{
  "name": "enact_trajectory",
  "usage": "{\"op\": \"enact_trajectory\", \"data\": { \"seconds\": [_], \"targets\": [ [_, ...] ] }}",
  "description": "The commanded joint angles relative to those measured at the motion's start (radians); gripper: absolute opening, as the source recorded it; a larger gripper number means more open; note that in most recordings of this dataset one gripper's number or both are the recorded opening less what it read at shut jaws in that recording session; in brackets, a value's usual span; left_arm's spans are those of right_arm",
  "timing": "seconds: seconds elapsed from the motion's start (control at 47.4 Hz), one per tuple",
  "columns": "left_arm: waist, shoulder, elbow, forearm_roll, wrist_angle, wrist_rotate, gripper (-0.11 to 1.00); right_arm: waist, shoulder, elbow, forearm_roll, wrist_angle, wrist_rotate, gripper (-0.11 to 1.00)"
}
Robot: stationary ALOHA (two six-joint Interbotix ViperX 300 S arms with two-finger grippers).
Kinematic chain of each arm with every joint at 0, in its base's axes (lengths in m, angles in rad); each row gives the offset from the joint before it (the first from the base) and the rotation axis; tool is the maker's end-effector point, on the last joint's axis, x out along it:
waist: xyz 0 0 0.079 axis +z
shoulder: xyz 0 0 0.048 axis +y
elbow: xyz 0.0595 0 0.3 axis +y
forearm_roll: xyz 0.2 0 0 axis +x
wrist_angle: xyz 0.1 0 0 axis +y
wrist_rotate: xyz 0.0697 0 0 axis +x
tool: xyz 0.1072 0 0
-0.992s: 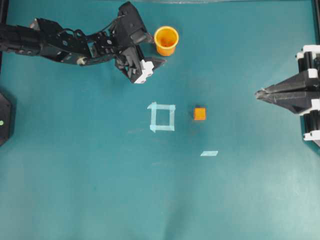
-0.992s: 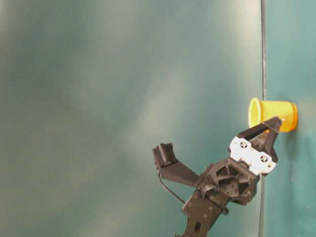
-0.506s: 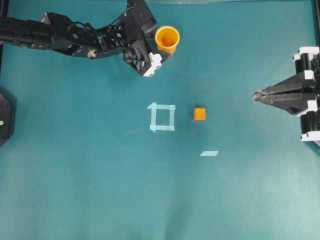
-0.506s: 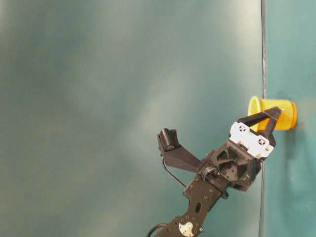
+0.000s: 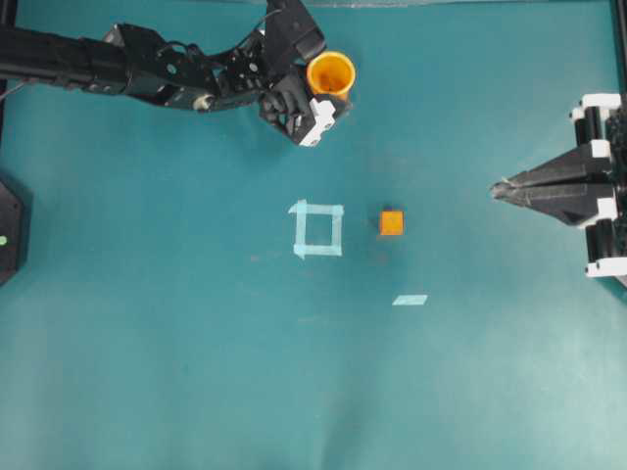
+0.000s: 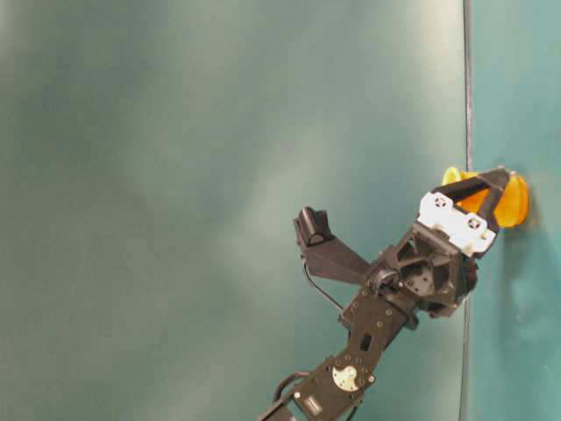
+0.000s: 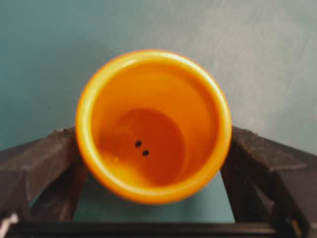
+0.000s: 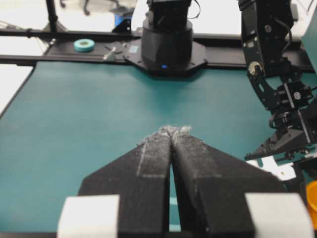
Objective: Lift the orange cup with left arm.
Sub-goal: 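Close the left gripper around the orange cup's side, then raise the left gripper, lifting the orange cup off the table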
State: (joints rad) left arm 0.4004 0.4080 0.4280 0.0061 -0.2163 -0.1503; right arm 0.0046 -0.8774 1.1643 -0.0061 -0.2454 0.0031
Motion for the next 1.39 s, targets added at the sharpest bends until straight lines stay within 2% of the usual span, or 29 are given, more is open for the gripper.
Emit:
{"op": "enact_trajectory", "data": {
  "seconds": [0.0, 0.127, 0.253, 0.295, 0.633, 1.013, 1.372],
  "targets": [
    [0.002, -0.014, -0.028, -0.002, -0.006, -0.003, 0.86, 0.002, 0.005, -0.026, -0.002, -0.009, -0.002, 0.00],
    [0.005, -0.014, -0.023, -0.003, -0.005, -0.002, 0.82, 0.002, 0.005, -0.026, -0.002, -0.005, 0.000, 0.00],
    [0.005, -0.018, -0.014, -0.002, -0.008, -0.003, 0.65, 0.002, 0.005, -0.026, -0.002, -0.005, 0.000, 0.00],
    [0.002, -0.020, -0.012, -0.002, -0.008, -0.003, 0.63, 0.002, 0.005, -0.026, -0.003, -0.005, 0.000, 0.00],
    [-0.008, -0.086, 0.006, 0.000, 0.014, 0.002, 0.63, 0.002, 0.006, -0.026, -0.002, -0.003, 0.000, 0.00],
    [-0.009, -0.249, 0.005, 0.006, 0.166, 0.017, 0.63, 0.005, 0.006, -0.031, -0.002, -0.005, 0.003, 0.00],
    [-0.009, -0.364, -0.008, 0.008, 0.225, 0.040, 0.63, 0.009, 0.006, -0.034, -0.002, -0.005, 0.005, 0.00]
  ]
}}
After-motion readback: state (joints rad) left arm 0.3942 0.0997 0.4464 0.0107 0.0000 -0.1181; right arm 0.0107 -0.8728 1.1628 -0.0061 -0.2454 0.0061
